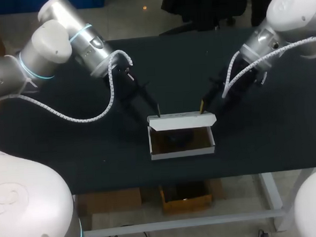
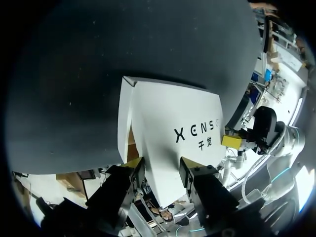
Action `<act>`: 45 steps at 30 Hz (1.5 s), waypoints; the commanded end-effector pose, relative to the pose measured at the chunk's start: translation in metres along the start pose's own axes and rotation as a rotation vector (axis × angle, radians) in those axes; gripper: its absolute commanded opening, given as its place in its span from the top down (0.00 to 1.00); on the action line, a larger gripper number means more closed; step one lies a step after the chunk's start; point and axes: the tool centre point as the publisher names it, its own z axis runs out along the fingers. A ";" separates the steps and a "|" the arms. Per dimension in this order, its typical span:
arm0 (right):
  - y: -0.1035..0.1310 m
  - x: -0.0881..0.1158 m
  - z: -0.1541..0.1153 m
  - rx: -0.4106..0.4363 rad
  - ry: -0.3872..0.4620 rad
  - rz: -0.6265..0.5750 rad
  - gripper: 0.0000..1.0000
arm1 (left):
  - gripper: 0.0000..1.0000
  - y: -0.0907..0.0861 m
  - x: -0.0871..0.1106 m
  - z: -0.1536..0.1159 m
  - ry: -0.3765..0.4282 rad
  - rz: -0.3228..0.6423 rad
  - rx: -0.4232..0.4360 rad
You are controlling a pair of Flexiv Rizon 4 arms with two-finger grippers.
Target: Assemble the packaging by folding the flat box into shape, placing the metal phone stand inside, and closing the box properly
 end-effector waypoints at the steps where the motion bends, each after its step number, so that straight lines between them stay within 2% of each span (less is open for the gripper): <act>1: 0.004 0.004 0.001 0.013 -0.002 0.003 0.56 | 0.54 -0.002 0.004 0.003 -0.005 -0.008 -0.009; 19: 0.008 0.009 0.005 0.023 0.002 0.015 0.56 | 0.54 -0.007 0.006 0.004 0.034 -0.040 -0.042; 45: 0.009 0.013 0.012 0.019 0.002 0.016 0.56 | 0.54 -0.011 0.011 0.002 0.064 -0.052 -0.031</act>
